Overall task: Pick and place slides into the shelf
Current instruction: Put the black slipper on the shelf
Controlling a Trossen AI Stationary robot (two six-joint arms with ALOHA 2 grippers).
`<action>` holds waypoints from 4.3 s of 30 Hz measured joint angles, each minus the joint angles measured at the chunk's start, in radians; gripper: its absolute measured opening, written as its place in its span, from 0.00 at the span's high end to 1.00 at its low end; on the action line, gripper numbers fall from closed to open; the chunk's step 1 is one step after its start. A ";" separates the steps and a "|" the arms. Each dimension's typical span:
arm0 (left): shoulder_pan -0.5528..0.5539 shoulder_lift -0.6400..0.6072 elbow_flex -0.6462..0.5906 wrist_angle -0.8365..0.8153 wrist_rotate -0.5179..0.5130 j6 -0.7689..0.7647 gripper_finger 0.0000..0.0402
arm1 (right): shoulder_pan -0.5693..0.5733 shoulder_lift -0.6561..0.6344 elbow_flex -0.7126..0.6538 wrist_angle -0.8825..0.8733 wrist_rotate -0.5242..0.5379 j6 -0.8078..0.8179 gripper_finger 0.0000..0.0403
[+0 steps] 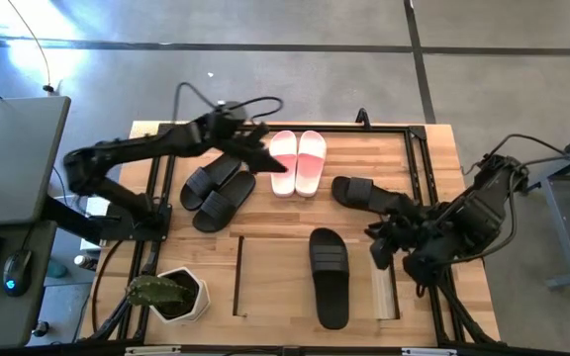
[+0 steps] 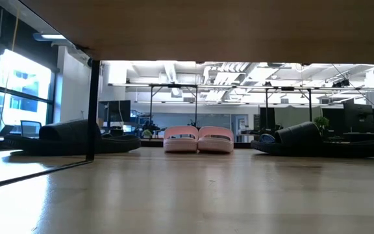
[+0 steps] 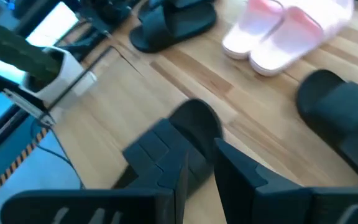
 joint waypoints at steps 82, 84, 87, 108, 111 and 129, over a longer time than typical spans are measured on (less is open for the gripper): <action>-0.156 0.643 0.513 -0.006 0.035 0.129 1.00 | -1.004 -0.699 -0.857 0.746 -0.821 -0.533 0.83; -0.157 0.643 0.513 -0.007 0.039 0.128 1.00 | -1.061 -0.767 -0.973 0.779 -0.792 -0.414 0.83; -0.156 0.642 0.513 -0.012 0.054 0.123 1.00 | -1.127 -0.851 -1.110 0.767 -0.791 -0.224 0.83; -0.157 0.642 0.513 -0.028 0.113 0.141 1.00 | -1.194 -0.928 -1.428 0.873 -0.736 -0.074 0.59; -0.157 0.642 0.513 -0.028 0.113 0.150 1.00 | -1.194 -0.911 -1.428 0.875 -0.743 -0.073 0.55; -0.157 0.642 0.512 -0.029 0.147 0.162 1.00 | -1.212 -0.588 -1.428 1.116 -0.781 -0.168 0.54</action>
